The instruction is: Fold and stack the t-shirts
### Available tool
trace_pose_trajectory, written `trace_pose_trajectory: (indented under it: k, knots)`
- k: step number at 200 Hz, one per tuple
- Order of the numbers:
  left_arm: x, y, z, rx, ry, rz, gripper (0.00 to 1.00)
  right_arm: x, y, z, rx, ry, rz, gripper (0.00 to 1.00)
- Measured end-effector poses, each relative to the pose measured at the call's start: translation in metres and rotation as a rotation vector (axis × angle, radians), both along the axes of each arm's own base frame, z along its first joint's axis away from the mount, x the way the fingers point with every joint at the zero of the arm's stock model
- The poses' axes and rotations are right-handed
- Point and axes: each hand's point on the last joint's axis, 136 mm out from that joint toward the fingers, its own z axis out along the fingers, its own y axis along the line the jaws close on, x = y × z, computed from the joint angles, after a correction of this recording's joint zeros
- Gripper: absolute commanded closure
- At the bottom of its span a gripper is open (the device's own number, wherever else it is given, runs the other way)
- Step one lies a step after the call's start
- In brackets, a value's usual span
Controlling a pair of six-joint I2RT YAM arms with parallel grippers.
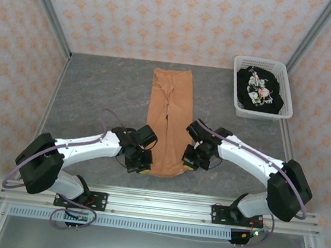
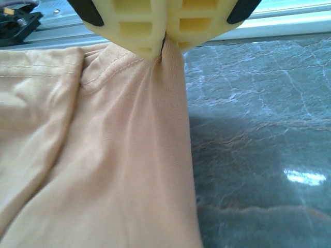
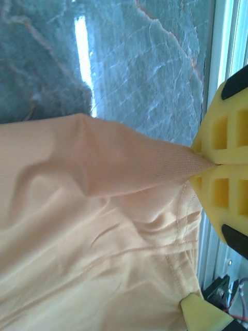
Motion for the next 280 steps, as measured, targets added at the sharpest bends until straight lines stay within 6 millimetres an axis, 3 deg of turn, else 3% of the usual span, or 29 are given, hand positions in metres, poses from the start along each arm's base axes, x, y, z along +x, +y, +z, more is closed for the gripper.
trace_pose_trajectory:
  k: [49, 103, 139, 171, 197, 236, 280]
  knots:
    - [0.058, 0.010, 0.029, -0.018, -0.083, 0.142, 1.00, 0.046, -0.002, 0.019, -0.028, -0.062, -0.069, 1.00]
    - [0.135, 0.008, 0.050, -0.034, -0.142, 0.203, 1.00, 0.118, 0.002, 0.042, -0.034, -0.145, -0.124, 1.00]
    - [0.178, 0.015, 0.050, -0.027, -0.164, 0.236, 1.00, 0.169, 0.003, 0.044, -0.043, -0.186, -0.148, 1.00]
    - [0.217, 0.019, 0.039, -0.009, -0.162, 0.241, 1.00, 0.204, 0.005, 0.034, -0.053, -0.194, -0.157, 1.00]
    - [0.238, 0.024, 0.028, 0.005, -0.153, 0.249, 1.00, 0.222, 0.005, 0.022, -0.064, -0.187, -0.163, 1.00]
    - [0.253, 0.033, 0.012, 0.029, -0.123, 0.263, 1.00, 0.243, 0.012, 0.011, -0.065, -0.188, -0.162, 1.00]
    - [0.272, 0.032, 0.009, 0.027, -0.134, 0.261, 1.00, 0.257, 0.010, 0.004, -0.069, -0.186, -0.177, 1.00]
